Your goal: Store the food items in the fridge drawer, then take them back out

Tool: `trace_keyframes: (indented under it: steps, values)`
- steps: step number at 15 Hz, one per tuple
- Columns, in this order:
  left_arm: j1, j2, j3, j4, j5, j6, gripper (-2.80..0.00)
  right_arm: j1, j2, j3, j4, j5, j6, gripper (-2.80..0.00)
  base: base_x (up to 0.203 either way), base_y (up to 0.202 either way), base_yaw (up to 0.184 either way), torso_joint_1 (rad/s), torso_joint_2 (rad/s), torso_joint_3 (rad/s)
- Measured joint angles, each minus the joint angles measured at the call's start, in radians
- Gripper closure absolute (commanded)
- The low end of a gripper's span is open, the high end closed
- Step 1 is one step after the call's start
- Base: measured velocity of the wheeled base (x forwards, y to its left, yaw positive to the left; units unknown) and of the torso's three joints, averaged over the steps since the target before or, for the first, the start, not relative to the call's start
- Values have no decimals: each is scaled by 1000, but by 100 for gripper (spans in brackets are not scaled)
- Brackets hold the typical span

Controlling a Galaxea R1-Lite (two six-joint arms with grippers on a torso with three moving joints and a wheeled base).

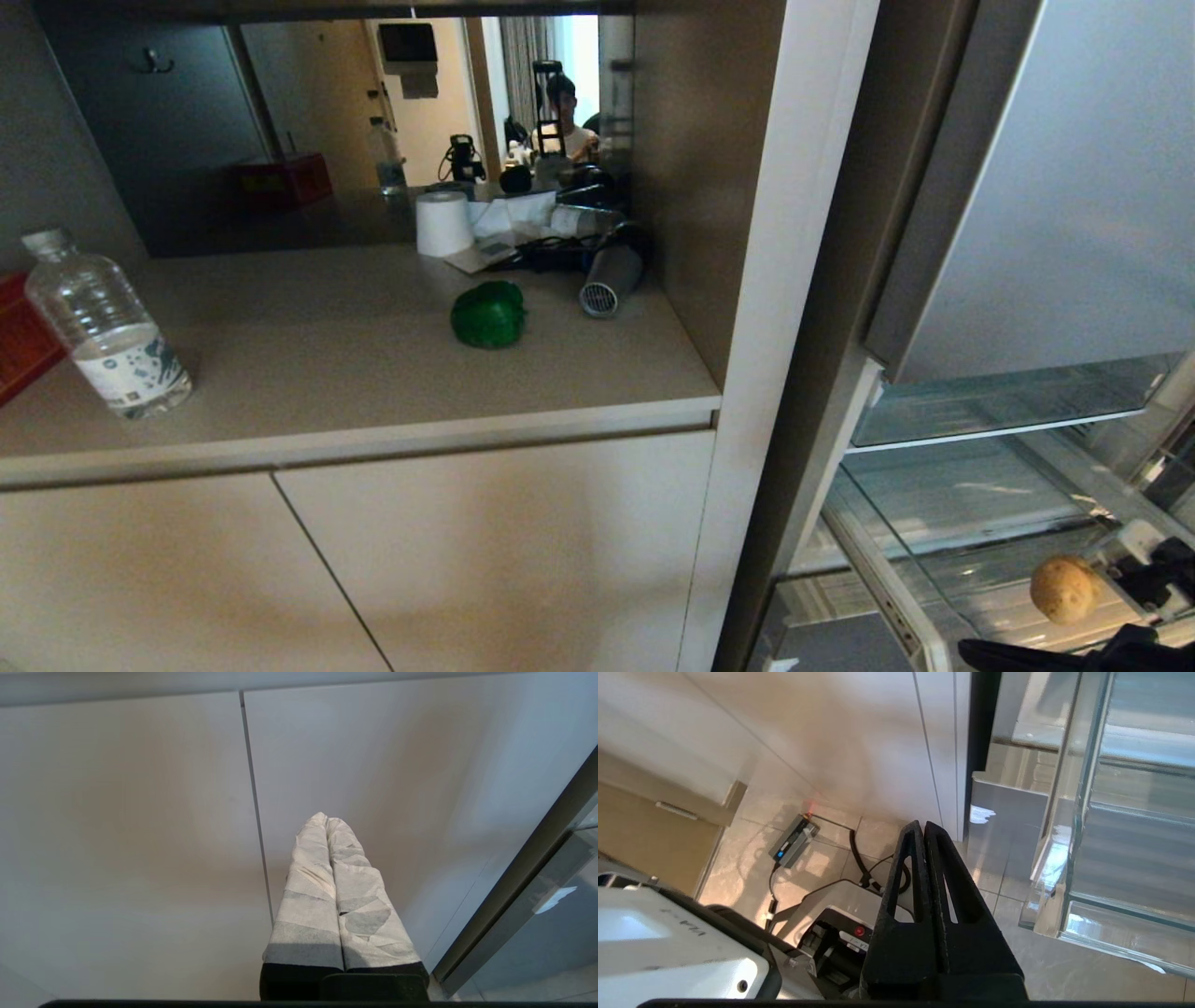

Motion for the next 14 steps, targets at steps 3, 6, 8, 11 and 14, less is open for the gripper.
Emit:
trace_keyframes:
  steps: [3,6,8,11,14]
  values:
    - [0,0,0,0,0,0,0,28,12,-1,0,4,-39,0,0,0,0,100,-220,-114]
    - [0,0,0,0,0,0,0,58,37,-1,-2,5,-45,0,0,0,0,59,-122,-63]
    - [0,0,0,0,0,0,0,82,76,-21,-19,5,-47,0,0,0,0,0,0,0]
    - [0,0,0,0,0,0,0,163,197,-112,-106,4,-49,0,0,0,0,0,0,0]
    - [0,0,0,0,0,0,0,277,342,-239,-211,-3,-50,0,0,0,0,0,0,0]
